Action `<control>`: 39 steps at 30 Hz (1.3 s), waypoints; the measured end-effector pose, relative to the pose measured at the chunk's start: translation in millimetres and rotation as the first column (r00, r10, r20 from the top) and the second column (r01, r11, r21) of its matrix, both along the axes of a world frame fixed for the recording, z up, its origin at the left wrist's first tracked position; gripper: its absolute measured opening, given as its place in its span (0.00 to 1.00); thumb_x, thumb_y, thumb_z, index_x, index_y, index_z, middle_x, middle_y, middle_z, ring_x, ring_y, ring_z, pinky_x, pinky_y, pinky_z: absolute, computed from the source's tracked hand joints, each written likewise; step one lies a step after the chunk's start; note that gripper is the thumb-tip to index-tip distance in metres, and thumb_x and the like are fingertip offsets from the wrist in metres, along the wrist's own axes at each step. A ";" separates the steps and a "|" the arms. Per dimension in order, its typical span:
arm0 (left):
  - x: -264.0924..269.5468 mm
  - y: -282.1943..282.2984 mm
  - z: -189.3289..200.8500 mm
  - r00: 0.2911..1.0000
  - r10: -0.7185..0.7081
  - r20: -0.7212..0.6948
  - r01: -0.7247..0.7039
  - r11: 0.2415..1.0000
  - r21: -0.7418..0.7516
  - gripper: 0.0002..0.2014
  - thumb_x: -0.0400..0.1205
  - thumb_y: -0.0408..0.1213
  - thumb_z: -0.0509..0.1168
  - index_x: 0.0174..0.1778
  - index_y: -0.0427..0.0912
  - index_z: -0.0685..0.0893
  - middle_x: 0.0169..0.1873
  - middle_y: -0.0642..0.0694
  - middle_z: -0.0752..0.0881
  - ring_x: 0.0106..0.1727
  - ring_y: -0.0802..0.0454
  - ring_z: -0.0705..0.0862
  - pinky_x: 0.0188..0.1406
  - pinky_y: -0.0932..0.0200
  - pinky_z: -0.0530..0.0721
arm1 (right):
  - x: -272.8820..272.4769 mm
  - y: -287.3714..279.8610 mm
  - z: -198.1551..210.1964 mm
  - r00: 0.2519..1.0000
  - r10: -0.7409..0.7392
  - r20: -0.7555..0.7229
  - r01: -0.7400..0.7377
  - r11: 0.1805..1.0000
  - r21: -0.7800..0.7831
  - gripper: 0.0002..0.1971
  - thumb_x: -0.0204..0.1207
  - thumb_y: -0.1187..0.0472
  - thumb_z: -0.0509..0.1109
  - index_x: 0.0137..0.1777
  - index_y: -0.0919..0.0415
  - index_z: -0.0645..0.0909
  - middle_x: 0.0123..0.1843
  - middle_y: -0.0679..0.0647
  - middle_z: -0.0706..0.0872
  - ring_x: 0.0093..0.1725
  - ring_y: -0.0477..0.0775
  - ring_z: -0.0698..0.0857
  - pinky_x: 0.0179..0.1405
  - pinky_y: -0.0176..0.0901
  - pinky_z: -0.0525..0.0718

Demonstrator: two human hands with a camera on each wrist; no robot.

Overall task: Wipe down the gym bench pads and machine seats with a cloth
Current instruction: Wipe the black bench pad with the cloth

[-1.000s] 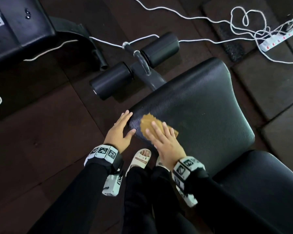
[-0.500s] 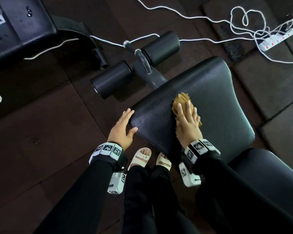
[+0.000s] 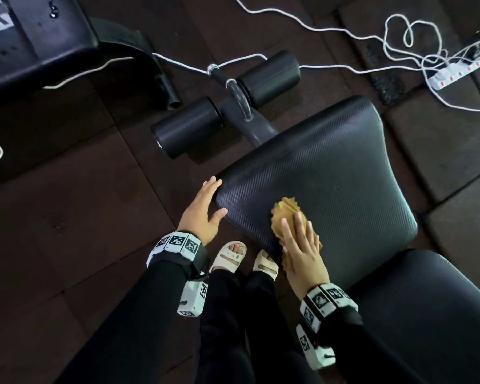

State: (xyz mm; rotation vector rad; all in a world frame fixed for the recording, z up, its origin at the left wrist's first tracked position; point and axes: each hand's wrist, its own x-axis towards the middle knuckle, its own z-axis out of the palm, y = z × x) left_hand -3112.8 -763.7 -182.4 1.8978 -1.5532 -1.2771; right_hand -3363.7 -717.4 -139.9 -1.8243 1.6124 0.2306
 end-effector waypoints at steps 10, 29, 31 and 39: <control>-20.9 32.4 7.8 0.944 0.317 -0.091 -0.282 0.918 0.278 0.37 0.83 0.48 0.62 0.80 0.68 0.44 0.76 0.51 0.73 0.72 0.48 0.76 0.61 0.70 0.67 | 94.5 -58.4 -0.2 0.975 0.220 -0.012 -0.220 0.975 -0.043 0.30 0.85 0.59 0.50 0.82 0.49 0.40 0.83 0.51 0.34 0.82 0.64 0.35 0.80 0.59 0.40; -38.7 13.7 16.3 0.886 0.461 -0.055 -0.406 0.826 0.392 0.32 0.86 0.46 0.58 0.84 0.47 0.53 0.79 0.42 0.67 0.78 0.46 0.67 0.70 0.63 0.63 | 114.2 -161.4 -18.8 0.877 0.467 -0.116 -0.480 0.867 -0.136 0.19 0.82 0.53 0.55 0.72 0.46 0.72 0.81 0.51 0.63 0.80 0.60 0.57 0.80 0.59 0.45; -44.2 0.2 17.2 0.851 0.519 -0.076 -0.451 0.798 0.401 0.33 0.87 0.47 0.55 0.84 0.47 0.46 0.82 0.41 0.58 0.80 0.46 0.62 0.72 0.61 0.59 | 85.6 -189.6 -19.7 0.894 0.420 -0.156 -0.440 0.888 -0.135 0.20 0.81 0.55 0.56 0.73 0.47 0.71 0.81 0.52 0.62 0.80 0.60 0.57 0.79 0.61 0.46; -67.2 -46.5 24.6 0.754 0.657 -0.003 -0.546 0.629 0.554 0.40 0.82 0.58 0.59 0.82 0.60 0.41 0.80 0.35 0.48 0.70 0.34 0.72 0.62 0.52 0.70 | -14.5 -269.0 -16.1 0.970 0.045 -0.238 -0.078 0.988 -0.131 0.20 0.83 0.54 0.55 0.75 0.46 0.69 0.84 0.53 0.55 0.81 0.67 0.52 0.78 0.65 0.48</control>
